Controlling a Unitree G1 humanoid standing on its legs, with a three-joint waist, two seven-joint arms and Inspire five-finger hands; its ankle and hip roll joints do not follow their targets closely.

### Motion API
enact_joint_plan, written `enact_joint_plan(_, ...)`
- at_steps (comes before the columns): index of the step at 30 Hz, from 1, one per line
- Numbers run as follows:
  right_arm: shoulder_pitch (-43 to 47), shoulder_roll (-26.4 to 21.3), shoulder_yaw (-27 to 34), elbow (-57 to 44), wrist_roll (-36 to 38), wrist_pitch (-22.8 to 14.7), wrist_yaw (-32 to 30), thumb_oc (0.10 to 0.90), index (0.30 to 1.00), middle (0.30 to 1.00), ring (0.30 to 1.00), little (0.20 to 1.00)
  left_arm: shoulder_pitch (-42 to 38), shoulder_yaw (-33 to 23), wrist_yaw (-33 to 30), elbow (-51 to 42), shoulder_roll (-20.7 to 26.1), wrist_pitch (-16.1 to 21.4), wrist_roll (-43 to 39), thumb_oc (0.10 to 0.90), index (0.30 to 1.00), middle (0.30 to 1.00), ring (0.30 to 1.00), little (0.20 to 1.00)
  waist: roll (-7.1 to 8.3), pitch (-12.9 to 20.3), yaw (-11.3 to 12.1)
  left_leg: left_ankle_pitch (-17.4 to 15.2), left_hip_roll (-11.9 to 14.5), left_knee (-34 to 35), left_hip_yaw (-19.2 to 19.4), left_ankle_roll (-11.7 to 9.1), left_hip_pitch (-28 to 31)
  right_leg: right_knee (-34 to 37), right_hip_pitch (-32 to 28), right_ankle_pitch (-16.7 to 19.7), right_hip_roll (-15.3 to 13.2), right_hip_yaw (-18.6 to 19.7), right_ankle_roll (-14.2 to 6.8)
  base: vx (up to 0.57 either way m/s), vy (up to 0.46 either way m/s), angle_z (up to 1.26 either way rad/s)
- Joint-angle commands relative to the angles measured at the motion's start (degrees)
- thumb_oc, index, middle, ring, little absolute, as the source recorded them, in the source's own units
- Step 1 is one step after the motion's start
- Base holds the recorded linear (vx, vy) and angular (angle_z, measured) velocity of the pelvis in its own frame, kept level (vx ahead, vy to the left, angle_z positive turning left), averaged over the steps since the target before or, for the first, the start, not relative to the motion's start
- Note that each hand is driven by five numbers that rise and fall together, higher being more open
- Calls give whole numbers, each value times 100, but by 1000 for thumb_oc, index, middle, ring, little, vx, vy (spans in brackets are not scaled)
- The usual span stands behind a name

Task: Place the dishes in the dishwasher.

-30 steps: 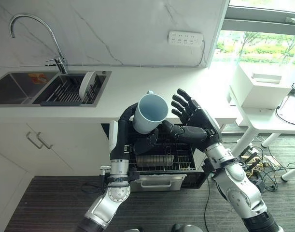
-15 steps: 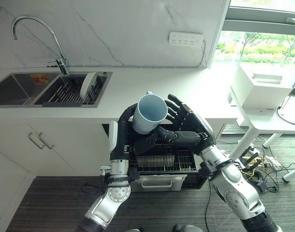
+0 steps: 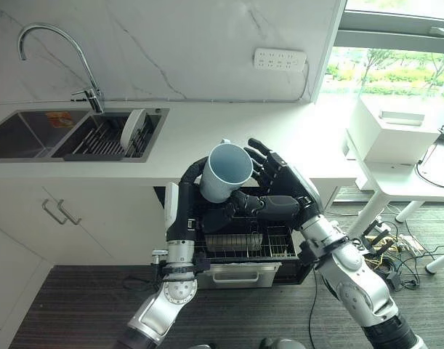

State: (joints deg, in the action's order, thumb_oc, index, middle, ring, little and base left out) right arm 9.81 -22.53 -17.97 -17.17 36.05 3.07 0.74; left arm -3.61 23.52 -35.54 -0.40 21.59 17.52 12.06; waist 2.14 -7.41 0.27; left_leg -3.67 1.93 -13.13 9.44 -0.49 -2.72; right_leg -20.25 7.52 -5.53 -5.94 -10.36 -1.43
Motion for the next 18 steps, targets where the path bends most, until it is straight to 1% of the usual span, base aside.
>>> enact_joint_plan(1,711,469,126,-577,-298,-231,-22,800,900,900,900,900,-992,-669,993,-1407,309,-237,-690,400,300,300,300,300,-68,258,82,-1392,-194,-406,-153,155,209,306,-546,-654,162,-49,-465,5,105,4)
enact_joint_plan(3,754,473,87,-627,-349,-118,-84,800,900,900,900,900,-1130,-920,1278,-1645,439,-477,-1057,400,300,300,300,300,-135,264,96,-1369,-203,-406,-186,152,187,306,-537,-667,164,-33,-461,-9,64,4)
enact_joint_plan(5,769,430,77,-667,-321,-83,-73,800,900,900,900,900,-1211,-1033,1382,-1758,514,-621,-1245,400,300,300,300,300,-174,260,82,-1353,-206,-406,-201,151,172,306,-529,-677,167,-21,-460,-12,49,5)
enact_joint_plan(6,780,352,100,-693,-262,-57,-28,800,900,900,900,900,-1278,-1116,1453,-1741,600,-621,-1396,400,300,300,300,300,-209,257,65,-1346,-209,-406,-207,155,167,306,-528,-689,165,-16,-457,-13,41,3)
enact_joint_plan(8,767,294,131,-697,-206,-67,30,800,900,900,900,900,-1315,-1105,1439,-1701,628,-592,-1426,400,300,300,300,300,-221,252,51,-1338,-213,-406,-208,157,160,306,-528,-694,163,-18,-456,-7,18,0)
enact_joint_plan(10,698,276,56,-578,-144,-319,170,800,900,900,900,900,-1188,-536,887,-1234,402,-87,-805,400,300,300,300,300,-164,201,-4,-1343,-180,-406,-140,156,147,306,-509,-675,179,8,-444,-29,-26,-3)
enact_joint_plan(11,682,271,55,-556,-141,-354,182,800,900,900,900,900,-1192,-431,765,-1129,360,4,-690,400,300,300,300,300,-161,206,13,-1346,-176,-406,-128,156,152,306,-511,-675,182,16,-444,-32,-56,-5)
enact_joint_plan(12,667,241,-5,-531,-51,-479,201,800,900,900,900,900,-1021,128,109,-740,124,360,-2,400,300,300,300,300,-73,150,-49,-1370,-145,-406,-55,146,164,306,-516,-673,195,23,-450,-28,-54,-5)
enact_joint_plan(14,717,195,36,-508,51,-485,204,800,900,900,900,900,-974,353,-185,-510,21,556,310,400,300,300,300,300,-29,120,-58,-1390,-134,-406,-25,136,180,306,-526,-673,189,3,-458,-27,-42,-4)
enact_joint_plan(18,977,202,46,-429,139,-413,75,800,900,900,900,900,-1027,548,-316,-239,-24,737,445,400,300,300,300,300,5,108,-47,-1397,-145,-406,-26,127,182,306,-522,-659,171,-24,-476,-9,-2,-5)
